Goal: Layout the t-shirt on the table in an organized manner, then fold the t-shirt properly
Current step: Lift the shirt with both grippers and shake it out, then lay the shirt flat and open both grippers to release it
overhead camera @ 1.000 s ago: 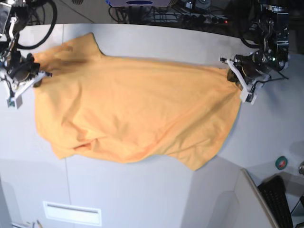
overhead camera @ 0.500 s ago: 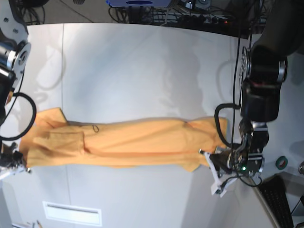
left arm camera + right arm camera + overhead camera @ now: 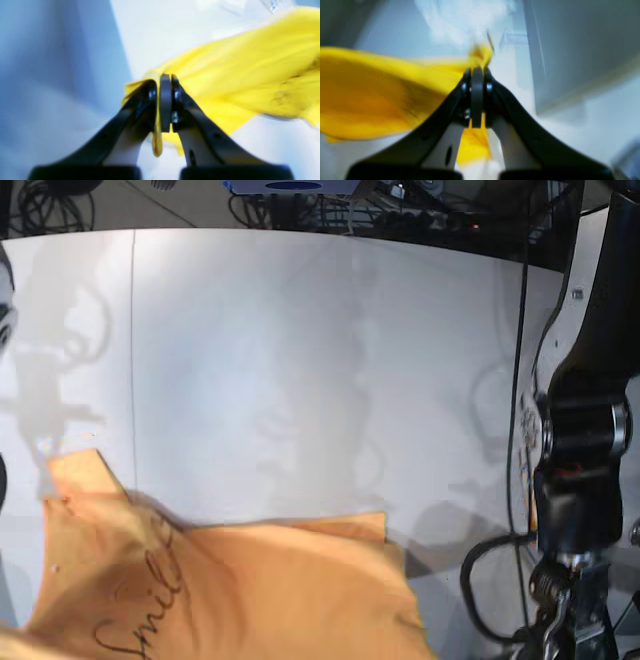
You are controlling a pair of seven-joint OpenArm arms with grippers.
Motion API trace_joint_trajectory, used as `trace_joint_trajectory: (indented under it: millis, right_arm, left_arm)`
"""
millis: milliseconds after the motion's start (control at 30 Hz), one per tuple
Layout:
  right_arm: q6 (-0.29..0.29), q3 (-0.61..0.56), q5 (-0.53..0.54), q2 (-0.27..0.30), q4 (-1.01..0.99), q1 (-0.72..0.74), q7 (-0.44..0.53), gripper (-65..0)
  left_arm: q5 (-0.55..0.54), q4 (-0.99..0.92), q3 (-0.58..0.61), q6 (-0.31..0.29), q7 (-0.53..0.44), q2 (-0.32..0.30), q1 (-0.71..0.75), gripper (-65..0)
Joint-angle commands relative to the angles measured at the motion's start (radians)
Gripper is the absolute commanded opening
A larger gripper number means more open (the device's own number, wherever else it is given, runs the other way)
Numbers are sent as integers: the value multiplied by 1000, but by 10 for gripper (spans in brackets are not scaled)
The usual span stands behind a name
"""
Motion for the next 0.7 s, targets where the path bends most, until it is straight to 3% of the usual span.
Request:
trace_joint_trajectory:
  millis: [0,167,300,433,667]
  right_arm:
    - [4,33,2,-6,84,-73,-30,-650]
    - [4,167,2,-121,330,-492,-59,-650]
    - [4,175,0,-196,227,-705,85,-650]
    - [4,148,0,-204,99,-762,167,-650]
    - [4,150,0,-210,84,-845,171,-650]
  left_arm:
    - [24,111,-3,5,52,-41,98,-650]
    - [24,559,-19,5,118,-126,580,-650]
    - [38,613,-94,5,79,-141,893,-650]
    - [90,577,-109,5,-11,-136,1023,-650]
    - [98,600,-186,5,-19,-127,1105,-650]
